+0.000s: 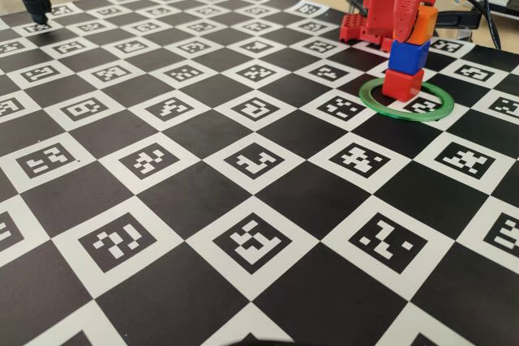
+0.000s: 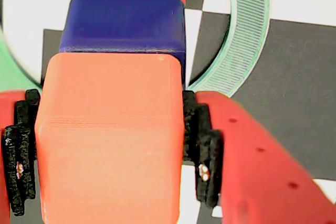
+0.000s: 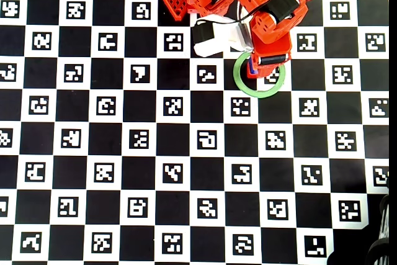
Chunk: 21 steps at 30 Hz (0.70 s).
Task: Grab the red cube then put it in the green circle then put the blue cube on top and finally the orange cube on top
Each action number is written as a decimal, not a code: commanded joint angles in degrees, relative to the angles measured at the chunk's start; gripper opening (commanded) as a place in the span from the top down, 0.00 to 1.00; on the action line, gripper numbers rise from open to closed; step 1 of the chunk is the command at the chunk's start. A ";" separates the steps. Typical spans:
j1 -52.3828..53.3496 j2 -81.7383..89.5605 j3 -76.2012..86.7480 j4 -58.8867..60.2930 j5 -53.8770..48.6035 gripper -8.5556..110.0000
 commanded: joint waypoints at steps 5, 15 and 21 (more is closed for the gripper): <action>-0.79 3.34 -1.41 1.14 0.26 0.72; -0.97 3.69 -1.67 2.02 1.32 0.57; -1.32 4.57 -2.37 2.99 2.37 0.51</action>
